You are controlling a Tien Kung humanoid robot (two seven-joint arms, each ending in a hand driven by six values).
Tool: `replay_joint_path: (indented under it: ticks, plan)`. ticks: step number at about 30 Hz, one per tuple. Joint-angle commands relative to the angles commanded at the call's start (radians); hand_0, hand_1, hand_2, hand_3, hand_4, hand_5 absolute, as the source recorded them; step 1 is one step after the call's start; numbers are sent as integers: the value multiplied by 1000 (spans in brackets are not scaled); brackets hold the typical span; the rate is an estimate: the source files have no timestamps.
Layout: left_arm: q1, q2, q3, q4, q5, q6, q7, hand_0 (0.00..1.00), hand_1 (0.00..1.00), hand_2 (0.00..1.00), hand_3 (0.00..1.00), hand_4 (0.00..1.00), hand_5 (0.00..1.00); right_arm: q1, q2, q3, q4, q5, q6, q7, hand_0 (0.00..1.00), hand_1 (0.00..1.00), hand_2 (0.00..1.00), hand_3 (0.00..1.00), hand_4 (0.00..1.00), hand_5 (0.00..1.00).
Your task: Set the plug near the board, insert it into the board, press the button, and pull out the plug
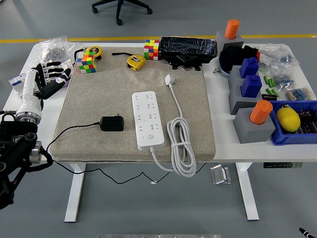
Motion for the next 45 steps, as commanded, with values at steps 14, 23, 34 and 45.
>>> replay_joint_path:
  ticks: [14, 23, 34, 45]
  plan:
    - [26, -4, -41, -11, 13, -17, 28, 477, 571, 572, 606, 813, 287, -14, 11, 18, -3, -7, -1, -1, 613, 665, 637, 564, 979, 584]
    - [27, -3, -52, -17, 17, -27, 38, 476, 571, 573, 608, 809, 292, -14, 13, 26, -5, -8, -1, -1, 613, 665, 637, 565, 979, 584]
    - [29, -2, -69, -25, 23, -31, 43, 479, 573, 573, 606, 806, 292, -6, 11, 33, -5, -9, -2, 0, 614, 666, 637, 565, 979, 584]
    - [28, 0, -84, -32, 23, -33, 45, 478, 573, 577, 607, 808, 302, 1, 10, 35, -5, -10, -2, -1, 613, 666, 637, 565, 978, 585]
